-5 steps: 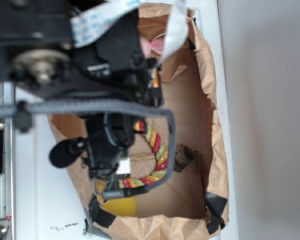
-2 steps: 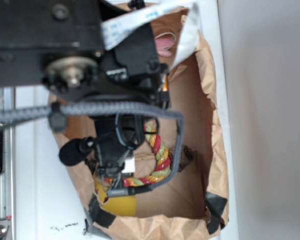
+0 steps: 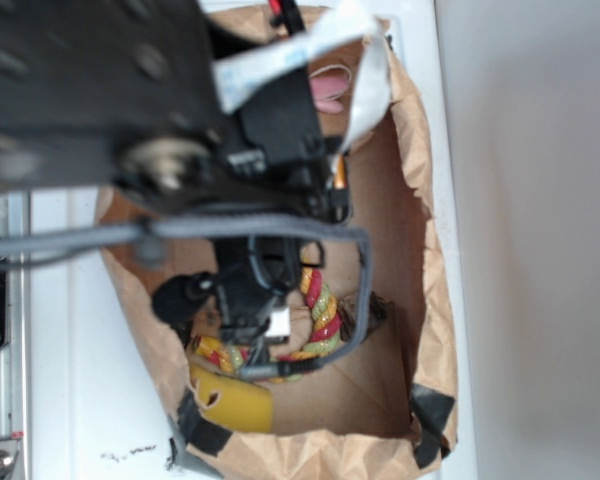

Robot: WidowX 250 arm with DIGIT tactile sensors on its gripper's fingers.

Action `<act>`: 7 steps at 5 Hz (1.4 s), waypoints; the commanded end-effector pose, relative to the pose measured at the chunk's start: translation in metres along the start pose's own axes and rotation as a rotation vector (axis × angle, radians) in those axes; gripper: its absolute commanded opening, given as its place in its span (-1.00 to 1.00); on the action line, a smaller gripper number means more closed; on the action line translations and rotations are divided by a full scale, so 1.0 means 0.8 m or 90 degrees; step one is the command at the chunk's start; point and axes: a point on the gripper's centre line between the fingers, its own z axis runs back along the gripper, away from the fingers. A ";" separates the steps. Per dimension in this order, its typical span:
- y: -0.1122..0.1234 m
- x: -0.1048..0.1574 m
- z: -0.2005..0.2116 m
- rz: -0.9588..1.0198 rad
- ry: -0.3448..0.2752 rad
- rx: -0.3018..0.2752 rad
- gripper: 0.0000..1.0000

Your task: Grab the rock.

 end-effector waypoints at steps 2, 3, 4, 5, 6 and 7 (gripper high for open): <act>-0.015 0.070 -0.063 0.020 -0.021 0.022 1.00; -0.024 0.070 -0.060 0.015 -0.005 -0.013 1.00; -0.031 0.071 -0.043 0.036 0.000 -0.073 1.00; -0.038 0.069 -0.038 0.021 -0.004 -0.083 1.00; -0.045 0.061 -0.029 0.001 -0.007 -0.099 1.00; -0.046 0.062 -0.025 0.002 -0.025 -0.103 1.00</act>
